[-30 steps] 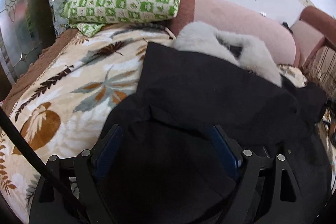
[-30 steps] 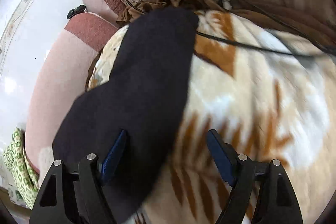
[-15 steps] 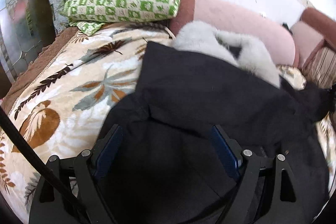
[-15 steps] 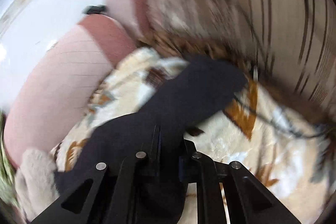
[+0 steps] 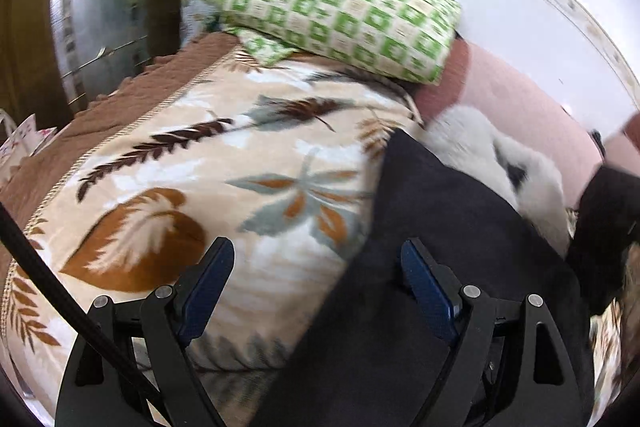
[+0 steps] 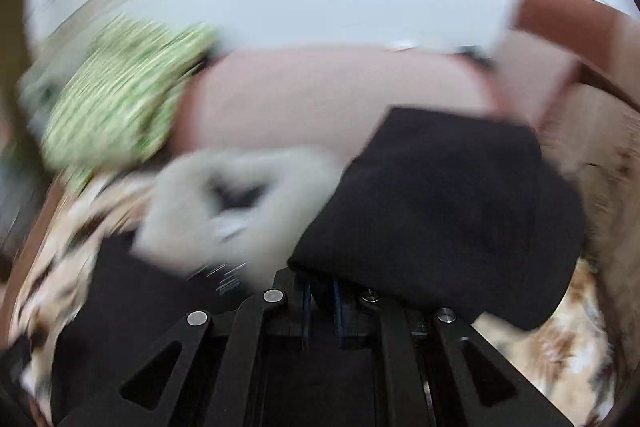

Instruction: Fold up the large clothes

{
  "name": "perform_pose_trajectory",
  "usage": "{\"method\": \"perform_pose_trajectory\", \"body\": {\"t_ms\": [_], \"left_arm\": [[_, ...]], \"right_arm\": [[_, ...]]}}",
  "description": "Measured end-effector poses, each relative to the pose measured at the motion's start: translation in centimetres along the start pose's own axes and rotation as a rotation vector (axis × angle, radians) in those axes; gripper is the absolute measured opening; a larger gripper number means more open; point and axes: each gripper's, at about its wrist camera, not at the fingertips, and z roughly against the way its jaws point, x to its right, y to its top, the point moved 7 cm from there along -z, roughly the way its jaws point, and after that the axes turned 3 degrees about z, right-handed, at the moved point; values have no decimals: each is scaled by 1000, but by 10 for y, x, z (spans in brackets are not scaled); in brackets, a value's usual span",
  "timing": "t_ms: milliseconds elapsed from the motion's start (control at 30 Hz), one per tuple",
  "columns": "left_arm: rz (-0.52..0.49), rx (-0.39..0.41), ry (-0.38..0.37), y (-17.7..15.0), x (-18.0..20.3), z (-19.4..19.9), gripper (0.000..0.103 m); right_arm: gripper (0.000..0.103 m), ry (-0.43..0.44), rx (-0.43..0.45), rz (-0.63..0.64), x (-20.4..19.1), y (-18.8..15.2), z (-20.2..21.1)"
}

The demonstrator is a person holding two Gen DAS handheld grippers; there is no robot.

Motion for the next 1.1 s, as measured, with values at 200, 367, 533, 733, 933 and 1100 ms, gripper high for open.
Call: {"method": "perform_pose_trajectory", "body": {"t_ms": [200, 367, 533, 733, 933, 1100], "left_arm": [[70, 7, -8, 14, -24, 4, 85], [116, -1, -23, 17, -33, 5, 85], [159, -19, -44, 18, -39, 2, 85], [173, -35, -33, 15, -42, -2, 85], [190, -40, -30, 16, -45, -3, 85], [185, -52, -41, 15, -44, -4, 85]], "right_arm": [[43, 97, -177, 89, -91, -85, -71], [73, 95, -160, 198, -115, -116, -54], [73, 140, -119, 171, -99, -114, -15], [72, 185, -81, 90, -93, -94, 2], [72, 235, -74, 121, -159, -77, -19], [82, 127, -55, 172, -195, -67, -48]]}}
